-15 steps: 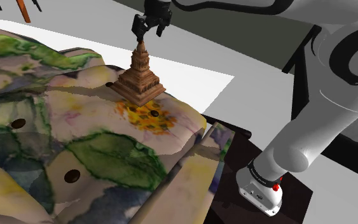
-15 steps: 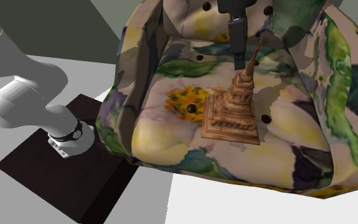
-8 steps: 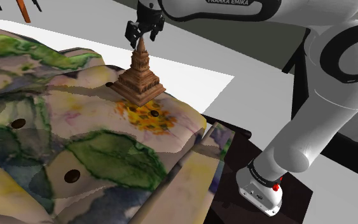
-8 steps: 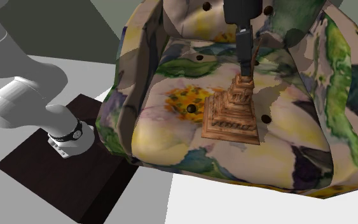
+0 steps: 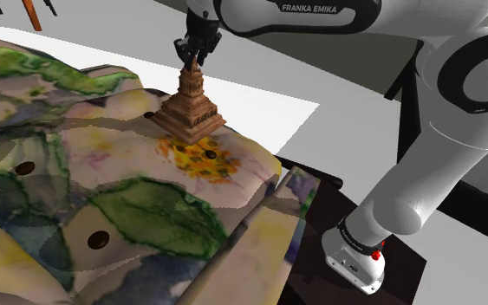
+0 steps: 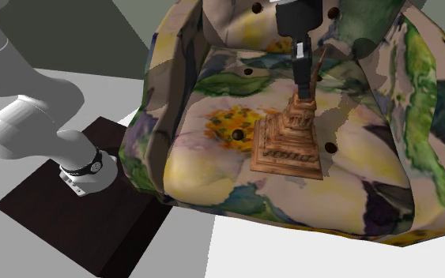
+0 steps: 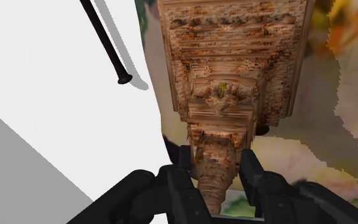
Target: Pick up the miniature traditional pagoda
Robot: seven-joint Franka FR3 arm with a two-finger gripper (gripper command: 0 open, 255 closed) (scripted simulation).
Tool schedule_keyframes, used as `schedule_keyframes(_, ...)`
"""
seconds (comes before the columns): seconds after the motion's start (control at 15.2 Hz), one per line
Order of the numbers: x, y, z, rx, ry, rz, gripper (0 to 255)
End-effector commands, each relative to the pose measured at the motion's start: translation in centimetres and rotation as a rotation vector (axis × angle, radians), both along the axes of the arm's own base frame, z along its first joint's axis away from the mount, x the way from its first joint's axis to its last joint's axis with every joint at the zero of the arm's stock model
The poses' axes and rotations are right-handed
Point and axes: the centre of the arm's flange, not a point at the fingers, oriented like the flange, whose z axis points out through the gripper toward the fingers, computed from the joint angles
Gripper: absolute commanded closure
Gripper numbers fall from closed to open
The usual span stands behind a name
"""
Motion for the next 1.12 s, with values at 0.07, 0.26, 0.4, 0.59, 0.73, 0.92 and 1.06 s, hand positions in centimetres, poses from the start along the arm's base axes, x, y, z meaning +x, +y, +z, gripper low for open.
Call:
schedule_keyframes(0.07, 0.1, 0.1, -0.2, 0.0, 0.004, 0.001, 255)
schedule_keyframes(0.26, 0.1, 0.1, -0.2, 0.0, 0.004, 0.001, 255)
schedule_keyframes(0.4, 0.1, 0.0, 0.3, 0.0, 0.004, 0.001, 255)
schedule_keyframes(0.59, 0.1, 0.0, 1.9, 0.0, 0.004, 0.001, 255)
schedule_keyframes(0.73, 0.1, 0.0, 3.0, 0.0, 0.004, 0.001, 255)
schedule_keyframes(0.92, 0.1, 0.0, 4.6, 0.0, 0.004, 0.001, 255)
schedule_keyframes(1.06, 0.1, 0.0, 5.6, 0.0, 0.004, 0.001, 255)
